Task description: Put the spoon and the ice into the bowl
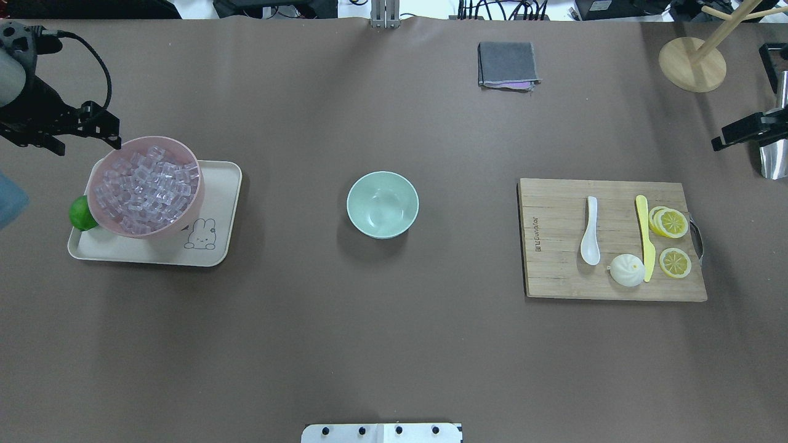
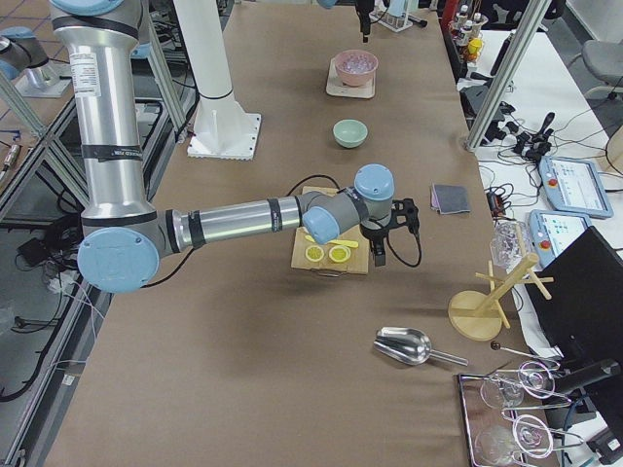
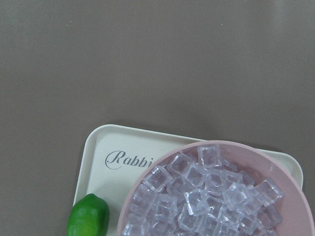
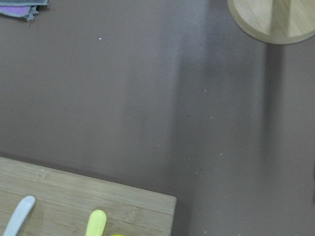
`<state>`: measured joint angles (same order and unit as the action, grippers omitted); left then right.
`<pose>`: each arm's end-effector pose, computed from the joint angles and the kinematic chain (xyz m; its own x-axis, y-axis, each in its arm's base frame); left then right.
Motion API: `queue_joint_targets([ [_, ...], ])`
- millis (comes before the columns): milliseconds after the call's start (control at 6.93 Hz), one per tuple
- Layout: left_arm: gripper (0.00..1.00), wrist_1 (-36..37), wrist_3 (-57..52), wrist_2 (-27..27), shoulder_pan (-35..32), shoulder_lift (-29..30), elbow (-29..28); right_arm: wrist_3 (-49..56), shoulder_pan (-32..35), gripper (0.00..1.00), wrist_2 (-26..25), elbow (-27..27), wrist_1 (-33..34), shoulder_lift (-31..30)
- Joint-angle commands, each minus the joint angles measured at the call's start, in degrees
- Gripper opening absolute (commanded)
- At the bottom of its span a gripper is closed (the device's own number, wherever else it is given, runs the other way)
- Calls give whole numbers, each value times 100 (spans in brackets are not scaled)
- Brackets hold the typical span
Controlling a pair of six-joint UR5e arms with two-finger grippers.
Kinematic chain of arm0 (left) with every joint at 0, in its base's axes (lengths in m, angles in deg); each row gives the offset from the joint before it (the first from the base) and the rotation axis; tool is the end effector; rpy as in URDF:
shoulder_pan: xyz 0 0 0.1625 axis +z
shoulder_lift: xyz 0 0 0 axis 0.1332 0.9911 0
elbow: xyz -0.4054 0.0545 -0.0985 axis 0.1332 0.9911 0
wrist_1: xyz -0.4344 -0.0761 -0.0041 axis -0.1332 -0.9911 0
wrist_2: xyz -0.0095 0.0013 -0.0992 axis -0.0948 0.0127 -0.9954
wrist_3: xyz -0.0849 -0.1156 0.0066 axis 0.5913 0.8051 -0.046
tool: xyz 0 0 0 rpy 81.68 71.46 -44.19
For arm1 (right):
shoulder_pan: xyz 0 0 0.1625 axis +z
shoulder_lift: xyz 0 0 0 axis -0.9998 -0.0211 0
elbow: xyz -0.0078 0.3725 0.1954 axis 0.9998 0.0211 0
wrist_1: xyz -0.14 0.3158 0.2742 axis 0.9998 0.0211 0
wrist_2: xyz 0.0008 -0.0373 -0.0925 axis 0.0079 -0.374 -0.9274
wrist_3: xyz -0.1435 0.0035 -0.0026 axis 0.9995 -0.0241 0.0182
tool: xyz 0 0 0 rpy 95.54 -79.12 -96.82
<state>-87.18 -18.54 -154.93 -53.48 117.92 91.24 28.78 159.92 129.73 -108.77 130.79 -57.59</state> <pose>0.2565 -0.5658 0.4147 0.6765 -0.1148 -0.7274 0.1426 0.9895 -0.0235 -0.1563 -0.5690 0.5414 0.6405 -0.1298 0.7569 -0.0362 0.9794 0.1986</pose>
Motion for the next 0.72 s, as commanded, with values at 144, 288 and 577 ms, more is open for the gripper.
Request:
queue_joint_targets([
  [144, 98, 6, 278, 171, 224, 249, -208, -1719, -1044, 95, -358, -6, -17, 518],
  [288, 98, 6, 269, 172, 224, 258, -218, -2204, -1352, 93, -498, -67, -26, 572],
  [577, 98, 6, 269, 181, 224, 258, -236, -2805, -1776, 87, -613, -138, -17, 625],
])
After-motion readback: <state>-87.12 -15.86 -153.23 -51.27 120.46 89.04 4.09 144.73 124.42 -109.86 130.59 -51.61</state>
